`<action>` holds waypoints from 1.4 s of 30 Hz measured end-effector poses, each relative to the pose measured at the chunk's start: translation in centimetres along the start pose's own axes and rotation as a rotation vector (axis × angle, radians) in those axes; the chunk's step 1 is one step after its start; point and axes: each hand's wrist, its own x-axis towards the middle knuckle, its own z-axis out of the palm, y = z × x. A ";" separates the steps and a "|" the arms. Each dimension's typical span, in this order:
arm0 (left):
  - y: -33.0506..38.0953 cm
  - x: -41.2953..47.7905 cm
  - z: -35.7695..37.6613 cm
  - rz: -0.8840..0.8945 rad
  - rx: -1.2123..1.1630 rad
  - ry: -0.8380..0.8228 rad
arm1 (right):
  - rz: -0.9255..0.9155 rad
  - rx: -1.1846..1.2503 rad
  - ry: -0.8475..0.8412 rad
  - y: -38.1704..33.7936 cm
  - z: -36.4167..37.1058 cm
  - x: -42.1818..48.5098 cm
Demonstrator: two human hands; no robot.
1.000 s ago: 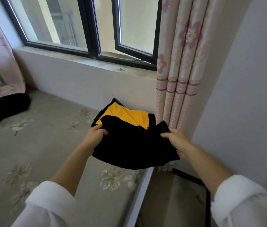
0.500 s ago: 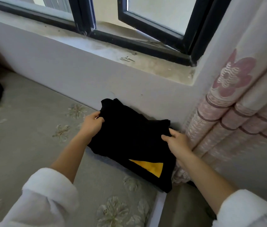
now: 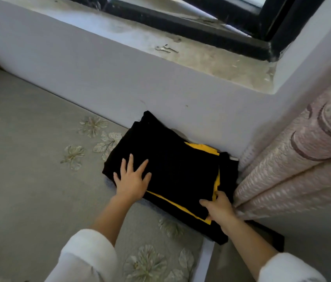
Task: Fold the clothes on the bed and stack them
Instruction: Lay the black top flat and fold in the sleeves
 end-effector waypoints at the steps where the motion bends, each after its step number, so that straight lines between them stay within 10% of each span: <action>1: -0.3 -0.1 0.4 -0.002 0.034 -0.029 | -0.024 -0.083 0.041 0.1 0.0 0.1; 17: 1.0 -13.4 -1.1 -0.024 -0.271 0.100 | -0.401 -0.343 -0.053 -1.1 -0.9 -10.6; 42: -27.2 -84.9 -0.2 -0.701 -0.303 0.542 | -0.877 -0.730 -0.666 27.1 29.2 -57.3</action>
